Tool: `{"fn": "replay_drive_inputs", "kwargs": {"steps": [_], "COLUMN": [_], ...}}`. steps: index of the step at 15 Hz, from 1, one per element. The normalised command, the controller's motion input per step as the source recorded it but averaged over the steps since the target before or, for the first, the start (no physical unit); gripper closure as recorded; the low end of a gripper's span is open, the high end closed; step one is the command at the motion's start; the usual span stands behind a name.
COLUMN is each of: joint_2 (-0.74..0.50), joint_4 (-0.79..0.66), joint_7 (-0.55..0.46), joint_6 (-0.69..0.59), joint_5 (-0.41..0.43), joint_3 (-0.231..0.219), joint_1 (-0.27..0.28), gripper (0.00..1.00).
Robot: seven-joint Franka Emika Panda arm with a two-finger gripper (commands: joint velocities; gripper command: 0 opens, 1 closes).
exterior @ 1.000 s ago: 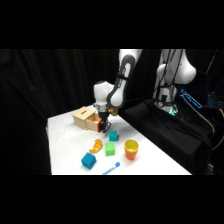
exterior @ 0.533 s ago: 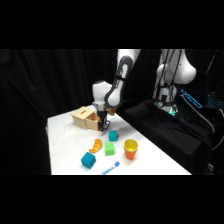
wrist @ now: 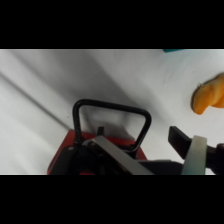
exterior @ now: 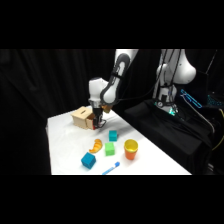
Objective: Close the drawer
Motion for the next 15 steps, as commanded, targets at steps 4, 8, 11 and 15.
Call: {"fn": "replay_drive_inputs", "kwargs": {"steps": [4,8,11,15], "joint_2": [0.15,0.27,0.29,0.20], "joint_4": [0.36,0.43,0.42,0.31], "joint_7": [0.06,0.00,-0.03,-0.05], "joint_6": [-0.16,-0.17,-0.16,-0.11], "joint_5": [-0.120,-0.077,-0.064,-0.064], "joint_3": [-0.040,0.005,0.024,0.012], "joint_1": [-0.053,-0.106,-0.112,-0.100], "gripper": [0.00,0.00,0.00,0.00]}}
